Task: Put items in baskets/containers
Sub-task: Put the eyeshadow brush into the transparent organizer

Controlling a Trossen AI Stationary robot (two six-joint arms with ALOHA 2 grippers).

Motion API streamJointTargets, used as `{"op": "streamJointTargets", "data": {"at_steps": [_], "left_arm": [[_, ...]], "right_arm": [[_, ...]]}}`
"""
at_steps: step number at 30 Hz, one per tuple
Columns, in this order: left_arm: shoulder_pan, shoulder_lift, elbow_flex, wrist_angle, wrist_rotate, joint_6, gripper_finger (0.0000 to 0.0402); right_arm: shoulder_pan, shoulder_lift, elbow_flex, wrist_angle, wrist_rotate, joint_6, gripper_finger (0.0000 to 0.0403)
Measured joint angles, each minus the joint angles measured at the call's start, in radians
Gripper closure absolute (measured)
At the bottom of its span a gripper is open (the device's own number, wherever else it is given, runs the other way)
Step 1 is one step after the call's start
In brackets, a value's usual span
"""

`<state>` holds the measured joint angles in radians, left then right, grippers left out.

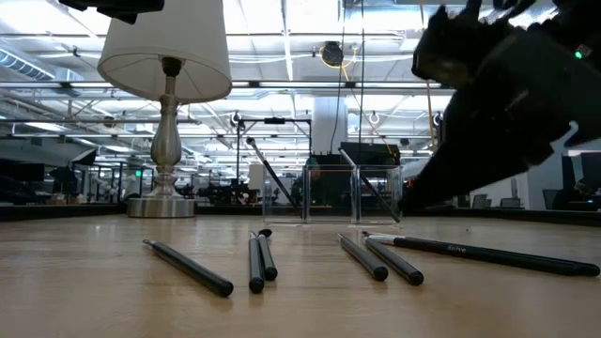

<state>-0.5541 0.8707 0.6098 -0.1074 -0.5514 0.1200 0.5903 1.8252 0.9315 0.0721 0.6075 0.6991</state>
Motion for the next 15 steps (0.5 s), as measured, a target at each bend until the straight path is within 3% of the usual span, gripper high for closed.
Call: {"op": "streamJointTargets", "data": {"at_steps": [5, 15], "left_arm": [[0.0, 0.0, 0.0, 0.0, 0.0, -0.001, 0.0376], [0.0, 0.0, 0.0, 0.0, 0.001, -0.002, 0.0376]], "right_arm": [[-0.011, 0.005, 0.001, 0.042, -0.087, -0.019, 0.0403], [-0.02, 0.05, 0.001, 0.021, -0.084, 0.022, 0.0403]]}}
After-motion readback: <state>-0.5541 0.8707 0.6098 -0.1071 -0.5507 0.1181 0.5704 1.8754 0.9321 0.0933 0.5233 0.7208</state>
